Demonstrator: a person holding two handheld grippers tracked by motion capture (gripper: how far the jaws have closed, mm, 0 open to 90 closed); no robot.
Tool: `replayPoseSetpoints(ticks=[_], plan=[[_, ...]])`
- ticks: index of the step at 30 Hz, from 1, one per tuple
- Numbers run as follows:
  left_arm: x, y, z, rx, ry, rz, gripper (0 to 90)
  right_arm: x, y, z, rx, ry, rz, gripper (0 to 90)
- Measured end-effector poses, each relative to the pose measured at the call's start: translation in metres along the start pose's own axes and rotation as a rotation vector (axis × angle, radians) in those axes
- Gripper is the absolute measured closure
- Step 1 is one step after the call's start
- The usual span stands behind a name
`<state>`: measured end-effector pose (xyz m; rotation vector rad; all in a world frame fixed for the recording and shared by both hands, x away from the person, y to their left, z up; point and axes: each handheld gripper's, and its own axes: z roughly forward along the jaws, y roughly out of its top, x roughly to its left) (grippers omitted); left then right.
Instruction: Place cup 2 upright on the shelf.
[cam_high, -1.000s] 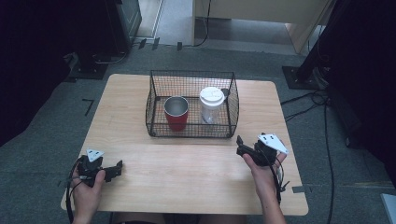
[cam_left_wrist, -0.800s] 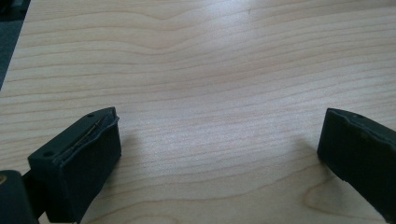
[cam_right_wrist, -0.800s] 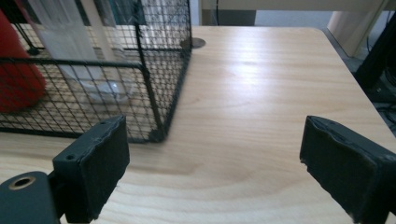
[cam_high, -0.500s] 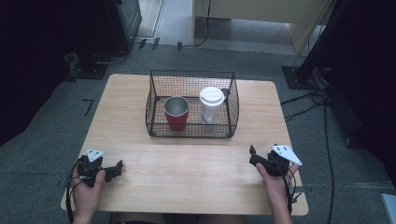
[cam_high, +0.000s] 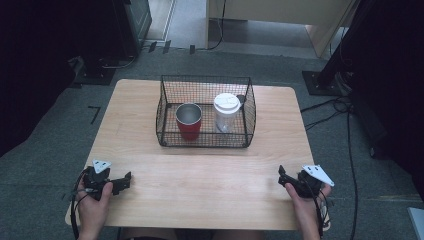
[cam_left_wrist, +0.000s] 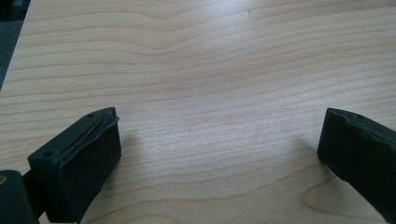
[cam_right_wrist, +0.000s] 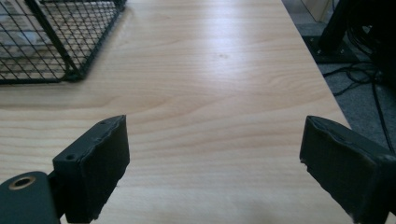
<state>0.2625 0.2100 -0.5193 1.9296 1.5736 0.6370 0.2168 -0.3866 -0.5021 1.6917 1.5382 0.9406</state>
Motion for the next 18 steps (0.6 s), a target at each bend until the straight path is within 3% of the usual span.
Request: replayPoseSetpoints(ticks=[5, 11, 14, 18], plan=[[0.0, 0.0, 0.0, 0.0, 0.0, 0.001, 0.0, -0.014, -0.005, -0.006, 0.013, -0.021, 0.011, 8.6], [-0.001, 0.0, 0.0, 0.0, 0.004, -0.005, 0.0, -0.027, -0.016, -0.006, 0.062, -0.051, -0.026, 8.6], [-0.004, 0.0, 0.0, -0.002, -0.009, 0.008, 0.0, -0.032, -0.018, -0.006, 0.064, -0.025, 0.0, 8.8], [-0.004, 0.001, 0.001, 0.0, -0.007, 0.005, 0.0, -0.033, -0.018, -0.004, 0.09, -0.007, -0.005, 8.8]])
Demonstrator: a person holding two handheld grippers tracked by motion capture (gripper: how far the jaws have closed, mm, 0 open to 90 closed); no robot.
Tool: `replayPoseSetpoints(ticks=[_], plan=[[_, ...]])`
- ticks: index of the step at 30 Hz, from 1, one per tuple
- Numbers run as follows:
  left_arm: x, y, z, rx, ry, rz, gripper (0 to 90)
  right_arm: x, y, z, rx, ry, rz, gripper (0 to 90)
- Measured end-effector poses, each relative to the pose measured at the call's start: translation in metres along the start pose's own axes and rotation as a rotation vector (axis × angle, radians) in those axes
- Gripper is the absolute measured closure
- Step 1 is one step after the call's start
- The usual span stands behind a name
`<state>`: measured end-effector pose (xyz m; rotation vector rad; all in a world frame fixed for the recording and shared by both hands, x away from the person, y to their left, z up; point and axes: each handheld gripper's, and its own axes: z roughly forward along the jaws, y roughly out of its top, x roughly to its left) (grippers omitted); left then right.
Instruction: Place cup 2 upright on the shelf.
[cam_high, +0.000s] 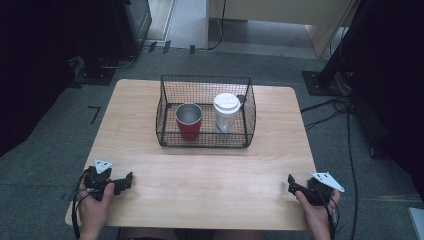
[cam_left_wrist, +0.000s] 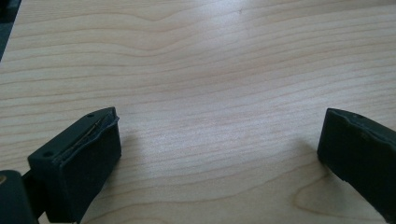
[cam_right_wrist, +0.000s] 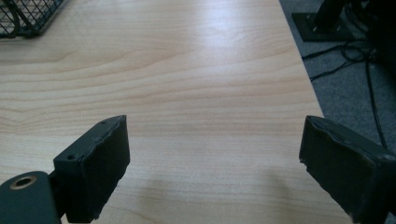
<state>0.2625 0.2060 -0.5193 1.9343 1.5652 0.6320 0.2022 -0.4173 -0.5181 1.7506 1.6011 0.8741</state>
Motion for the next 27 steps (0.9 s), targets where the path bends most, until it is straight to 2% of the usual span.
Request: replayPoseSetpoints(ticks=[2, 7, 8, 11, 18, 19, 21, 27], plan=[[0.0, 0.0, 0.0, 0.0, 0.0, 0.0, 0.0, -0.001, 0.0, 0.0, 0.016, -0.011, 0.0, 8.9], [0.0, 0.0, 0.0, 0.001, 0.001, -0.001, 0.0, -0.003, -0.004, -0.001, 0.09, -0.038, -0.125, 8.9], [0.0, 0.0, 0.0, 0.0, 0.001, -0.002, 0.0, -0.006, -0.006, -0.002, 0.101, -0.045, -0.129, 8.9], [0.0, 0.0, 0.0, 0.0, 0.002, -0.002, 0.0, -0.02, -0.009, -0.005, 0.128, -0.021, -0.047, 8.9], [0.0, 0.0, 0.0, 0.0, 0.002, -0.002, 0.0, -0.017, -0.011, -0.003, 0.112, -0.012, -0.052, 8.7], [0.0, 0.0, 0.0, 0.001, 0.002, -0.001, 0.0, -0.014, -0.012, -0.003, 0.11, 0.016, -0.077, 8.7], [0.0, 0.0, 0.0, 0.001, 0.003, -0.001, 0.0, -0.014, -0.011, -0.003, 0.112, 0.02, -0.076, 8.6], [0.0, 0.0, 0.0, 0.0, 0.002, -0.001, 0.0, -0.013, -0.011, -0.002, 0.112, 0.01, -0.067, 8.6]])
